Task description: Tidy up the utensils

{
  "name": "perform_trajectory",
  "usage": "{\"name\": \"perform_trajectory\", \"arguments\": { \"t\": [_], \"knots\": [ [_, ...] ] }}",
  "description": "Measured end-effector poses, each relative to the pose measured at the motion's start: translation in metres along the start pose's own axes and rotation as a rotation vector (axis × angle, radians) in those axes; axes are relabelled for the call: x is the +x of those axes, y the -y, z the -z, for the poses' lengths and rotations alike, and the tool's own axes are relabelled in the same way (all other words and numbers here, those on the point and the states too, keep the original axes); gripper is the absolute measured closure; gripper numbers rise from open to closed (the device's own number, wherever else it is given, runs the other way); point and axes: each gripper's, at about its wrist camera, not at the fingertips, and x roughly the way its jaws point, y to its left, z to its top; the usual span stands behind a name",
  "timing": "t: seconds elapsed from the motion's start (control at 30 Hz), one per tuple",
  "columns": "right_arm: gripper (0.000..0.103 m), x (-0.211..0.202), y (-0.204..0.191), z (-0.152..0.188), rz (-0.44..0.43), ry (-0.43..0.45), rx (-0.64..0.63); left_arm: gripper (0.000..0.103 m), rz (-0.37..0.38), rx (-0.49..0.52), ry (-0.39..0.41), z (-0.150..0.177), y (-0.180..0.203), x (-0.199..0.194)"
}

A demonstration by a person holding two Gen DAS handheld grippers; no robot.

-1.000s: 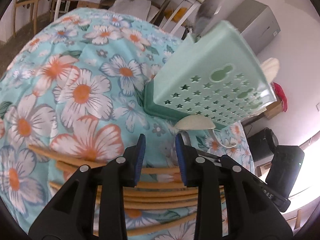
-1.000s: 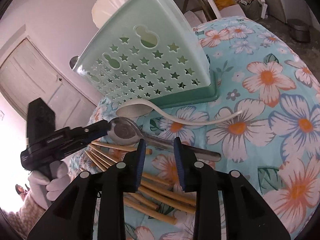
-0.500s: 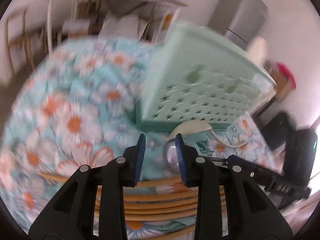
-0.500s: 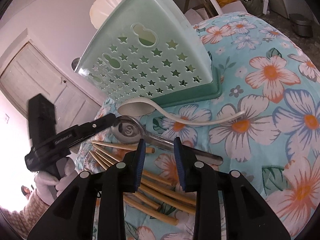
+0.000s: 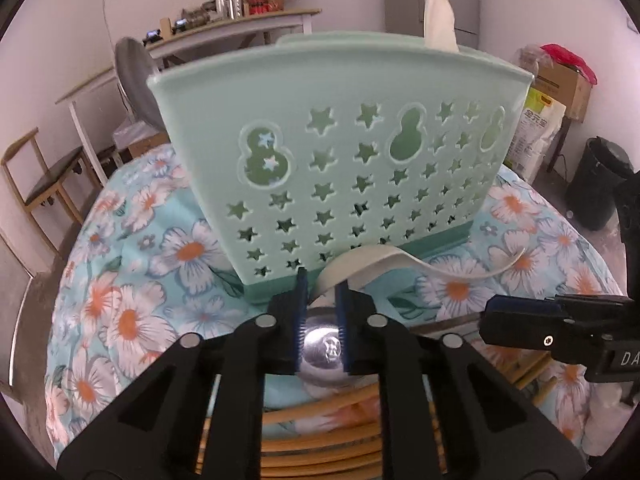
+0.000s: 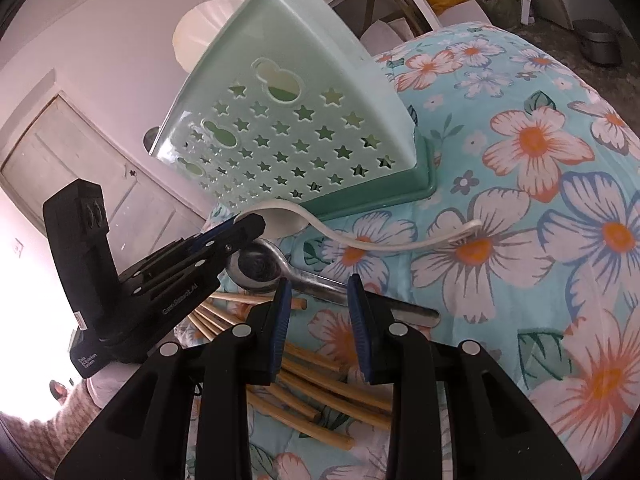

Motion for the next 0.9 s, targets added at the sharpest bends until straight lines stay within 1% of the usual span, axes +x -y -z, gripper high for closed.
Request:
{"name": "perform_trajectory", "arguments": {
  "t": [0.17, 0.3, 0.4, 0.47, 0.53, 0.57, 0.67, 0.7, 0.77, 0.8, 0.9],
  "knots": [
    [0.074, -0.005, 0.003, 0.003, -0.008, 0.021, -0.007, 0.101, -0.013, -0.019, 0.067, -0.002, 0.001, -0.020],
    [0.074, -0.014, -0.002, 0.006, -0.021, 0.060, -0.043, 0.101, -0.005, -0.062, 0.112, -0.005, -0.004, -0.043],
    [0.074, -0.020, -0.002, 0.008, -0.032, 0.082, -0.054, 0.101, 0.034, -0.112, 0.121, -0.004, -0.012, -0.061],
    [0.074, -0.022, 0.000, 0.008, -0.033, 0.088, -0.051, 0.101, 0.070, -0.157, 0.112, 0.001, -0.019, -0.075],
    [0.074, -0.023, -0.001, 0.007, -0.034, 0.089, -0.048, 0.101, 0.121, -0.223, 0.084, 0.011, -0.032, -0.093],
    [0.074, -0.024, -0.001, 0.008, -0.033, 0.090, -0.049, 0.101, 0.131, -0.243, 0.072, 0.015, -0.038, -0.096],
    [0.074, -0.020, -0.003, 0.007, -0.031, 0.090, -0.055, 0.101, 0.192, -0.358, -0.013, 0.041, -0.062, -0.112],
    [0.074, -0.020, -0.004, 0.007, -0.030, 0.089, -0.057, 0.101, 0.206, -0.416, -0.059, 0.056, -0.074, -0.116],
    [0.074, -0.019, -0.006, 0.007, -0.030, 0.086, -0.058, 0.101, 0.207, -0.487, -0.111, 0.080, -0.089, -0.122],
    [0.074, -0.019, -0.006, 0.007, -0.029, 0.085, -0.058, 0.101, 0.199, -0.510, -0.126, 0.090, -0.093, -0.124],
    [0.074, -0.019, -0.009, 0.007, -0.026, 0.082, -0.061, 0.099, 0.173, -0.623, -0.171, 0.120, -0.110, -0.127]
  ]
}}
